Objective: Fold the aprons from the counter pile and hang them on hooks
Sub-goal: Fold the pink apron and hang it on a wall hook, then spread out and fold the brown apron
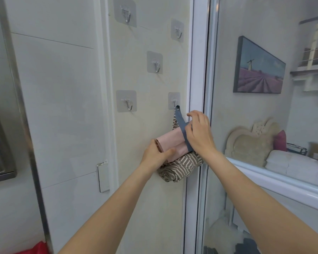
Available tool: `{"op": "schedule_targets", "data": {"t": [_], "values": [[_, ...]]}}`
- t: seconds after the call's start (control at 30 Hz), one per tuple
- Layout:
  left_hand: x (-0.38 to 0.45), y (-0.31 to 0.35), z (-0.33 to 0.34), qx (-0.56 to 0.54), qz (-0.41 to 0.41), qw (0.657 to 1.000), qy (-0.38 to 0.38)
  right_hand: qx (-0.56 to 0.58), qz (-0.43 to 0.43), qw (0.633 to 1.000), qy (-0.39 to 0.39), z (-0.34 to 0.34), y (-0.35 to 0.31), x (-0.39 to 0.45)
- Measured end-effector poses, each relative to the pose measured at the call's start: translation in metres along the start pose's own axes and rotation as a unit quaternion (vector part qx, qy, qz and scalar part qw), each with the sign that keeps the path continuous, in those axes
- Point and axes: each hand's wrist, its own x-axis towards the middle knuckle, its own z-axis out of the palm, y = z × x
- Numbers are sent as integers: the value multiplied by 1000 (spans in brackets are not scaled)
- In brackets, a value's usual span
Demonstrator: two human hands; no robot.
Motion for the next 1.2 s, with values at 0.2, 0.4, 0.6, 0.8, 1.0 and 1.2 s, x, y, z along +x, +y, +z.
{"op": "schedule_targets", "data": {"t": [0.2,0.4,0.6,0.8,1.0,1.2], "values": [[7,5,-1,-17,26,999,37,-66,57,994,-72,-5,24,-9],[18,12,2,11,3,1000,1,-193,78,967,-147,-10,33,-4],[16,1,-2,61,-34,996,-60,-203,59,965,-158,-8,22,8],[16,8,-13,40,-57,997,-37,-196,82,972,-98,-8,19,-8],[7,17,-26,96,-10,995,35,-106,53,991,-64,-10,8,0],[-13,35,-41,197,122,967,108,41,50,998,19,-7,-43,36]]}}
